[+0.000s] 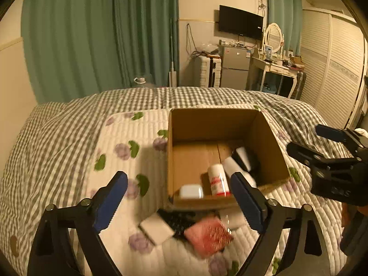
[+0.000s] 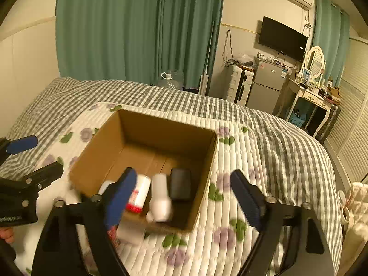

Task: Organize rigid objects
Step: 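Lower the earbud case and black charger into the box and release both, then grasp the pink rose card case with the right tool while the left tool grasps the white charger cube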

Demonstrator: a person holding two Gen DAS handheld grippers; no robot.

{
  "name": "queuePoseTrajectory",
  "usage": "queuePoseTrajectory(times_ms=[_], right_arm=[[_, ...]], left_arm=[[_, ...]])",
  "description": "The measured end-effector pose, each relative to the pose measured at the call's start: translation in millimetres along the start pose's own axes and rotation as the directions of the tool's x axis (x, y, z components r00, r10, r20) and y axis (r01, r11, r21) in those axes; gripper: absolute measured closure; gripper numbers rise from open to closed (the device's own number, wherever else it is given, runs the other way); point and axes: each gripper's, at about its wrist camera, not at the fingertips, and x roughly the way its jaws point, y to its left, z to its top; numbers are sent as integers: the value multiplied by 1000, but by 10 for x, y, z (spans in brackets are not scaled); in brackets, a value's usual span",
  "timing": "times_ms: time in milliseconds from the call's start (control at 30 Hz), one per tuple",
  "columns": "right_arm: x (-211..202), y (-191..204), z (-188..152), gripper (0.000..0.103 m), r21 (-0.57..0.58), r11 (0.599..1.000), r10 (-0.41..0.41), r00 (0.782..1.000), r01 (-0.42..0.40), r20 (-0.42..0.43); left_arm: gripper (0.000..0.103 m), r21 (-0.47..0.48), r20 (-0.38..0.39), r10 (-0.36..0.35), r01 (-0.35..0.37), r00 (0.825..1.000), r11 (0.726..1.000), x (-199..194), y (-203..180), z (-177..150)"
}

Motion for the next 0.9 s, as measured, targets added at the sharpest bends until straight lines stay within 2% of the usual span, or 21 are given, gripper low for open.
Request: queuePoseTrajectory(times_ms=[100, 200, 400, 600, 733, 900], right_arm=[[-182, 84, -182, 1, 2, 1000, -24, 1000, 24, 3], [-247, 163, -358, 0, 3, 1000, -23, 1000, 23, -5], [-184, 459, -694, 0, -55, 998, -36, 998, 34, -41], [77, 789, -905, 0, -88, 995, 30, 994, -40, -110], [359, 1005, -1044, 0, -81, 991, 91, 981, -105, -170], [727, 1234, -1157, 0, -92, 985, 118, 965, -143, -234]], left_arm=[[3, 9, -1, 8, -8, 1000, 1000, -128, 6, -179], [3, 1, 5, 25, -25, 1000, 1000, -209, 47, -360], [3, -46, -38, 33, -35, 999, 998, -192, 202, -703], [3, -46, -67, 85, -88, 994, 995, -89, 360, -859], [3, -40, -86, 115, -119, 990, 992, -2, 456, -899], [3, -31, -107, 130, -134, 986, 990, 103, 503, -921]])
